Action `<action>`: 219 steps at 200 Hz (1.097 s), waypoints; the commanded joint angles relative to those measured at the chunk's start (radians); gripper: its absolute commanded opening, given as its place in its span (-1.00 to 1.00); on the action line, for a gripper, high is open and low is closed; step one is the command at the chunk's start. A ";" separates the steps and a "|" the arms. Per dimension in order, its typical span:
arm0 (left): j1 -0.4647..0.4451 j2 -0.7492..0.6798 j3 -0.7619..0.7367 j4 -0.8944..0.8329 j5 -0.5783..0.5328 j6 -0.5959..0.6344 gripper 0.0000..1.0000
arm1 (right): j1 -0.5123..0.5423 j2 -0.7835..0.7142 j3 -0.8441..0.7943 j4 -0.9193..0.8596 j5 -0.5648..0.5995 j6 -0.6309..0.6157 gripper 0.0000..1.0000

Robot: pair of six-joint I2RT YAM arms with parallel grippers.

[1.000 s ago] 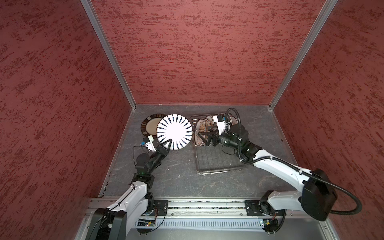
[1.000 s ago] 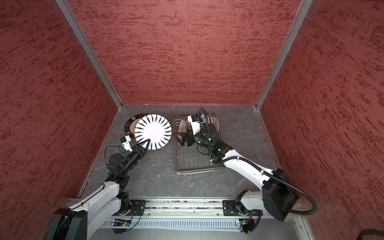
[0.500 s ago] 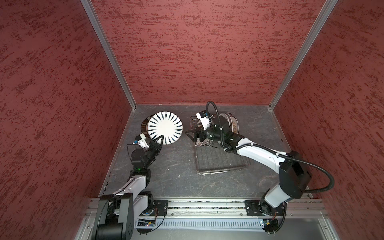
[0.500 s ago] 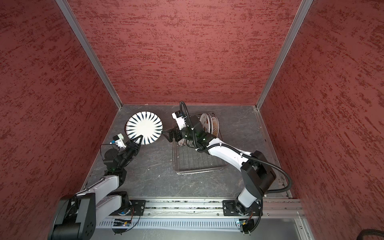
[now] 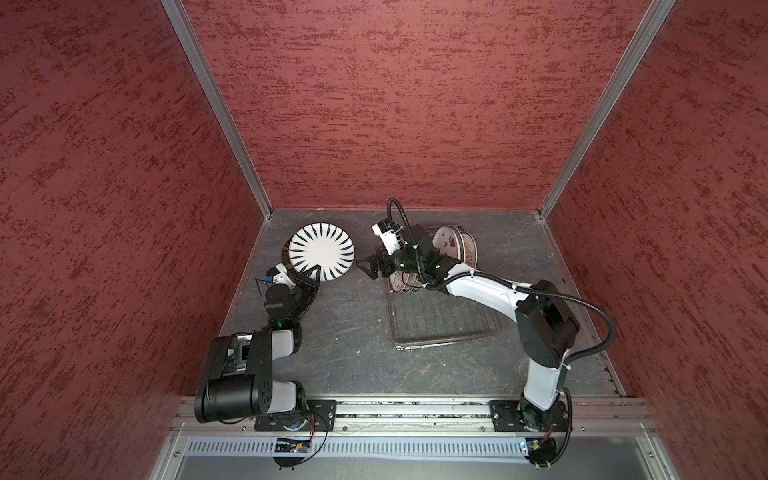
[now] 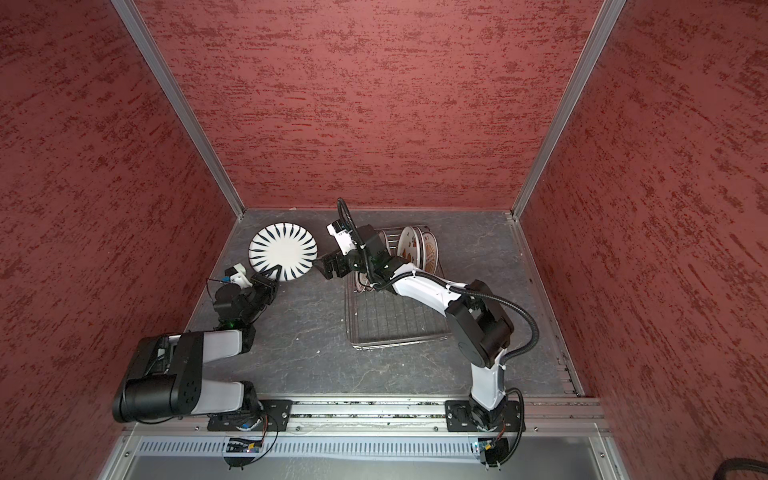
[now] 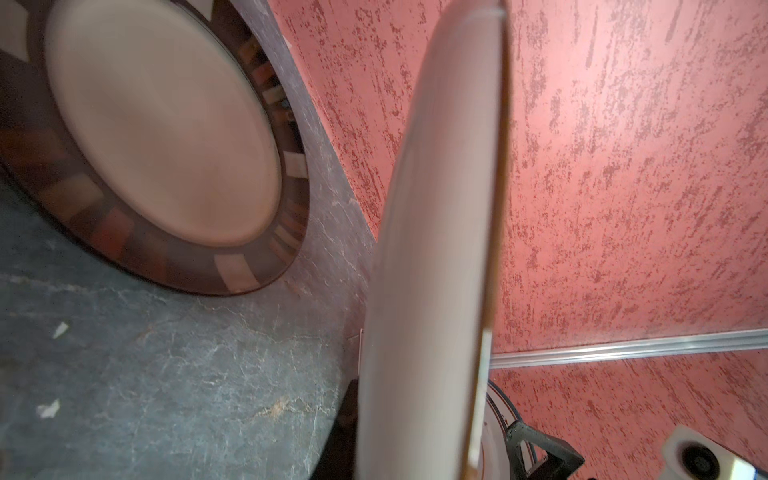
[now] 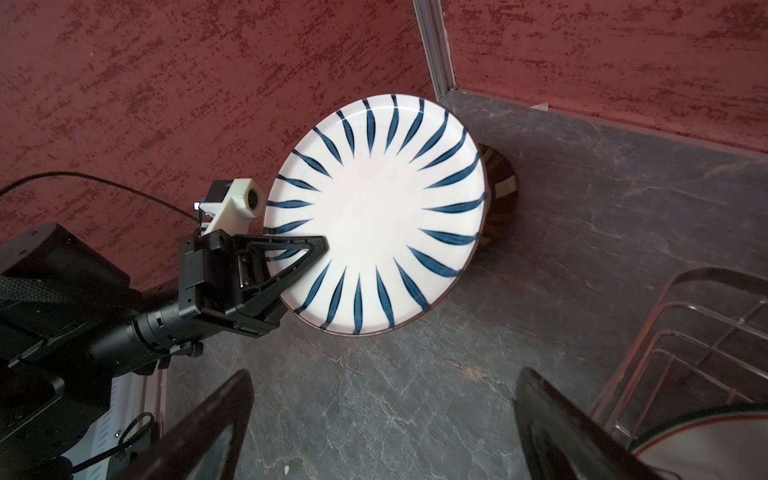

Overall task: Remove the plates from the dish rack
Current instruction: 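Lower the blue-striped plate onto the brown plate with the left gripper while the right returns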

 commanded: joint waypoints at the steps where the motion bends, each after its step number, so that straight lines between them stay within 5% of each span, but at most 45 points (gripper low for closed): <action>1: 0.014 0.028 0.068 0.177 -0.035 0.026 -0.97 | 0.023 0.044 0.075 -0.049 0.024 -0.076 0.97; 51: 0.020 0.130 0.117 0.130 -0.147 0.023 -1.00 | 0.053 0.124 0.166 -0.106 0.046 -0.211 0.98; 119: 0.043 0.327 0.219 0.148 -0.118 -0.040 -1.00 | 0.053 0.282 0.347 -0.185 0.035 -0.215 0.98; 219: 0.050 0.387 0.313 -0.030 -0.128 -0.055 -1.00 | 0.053 0.372 0.436 -0.221 0.040 -0.205 0.98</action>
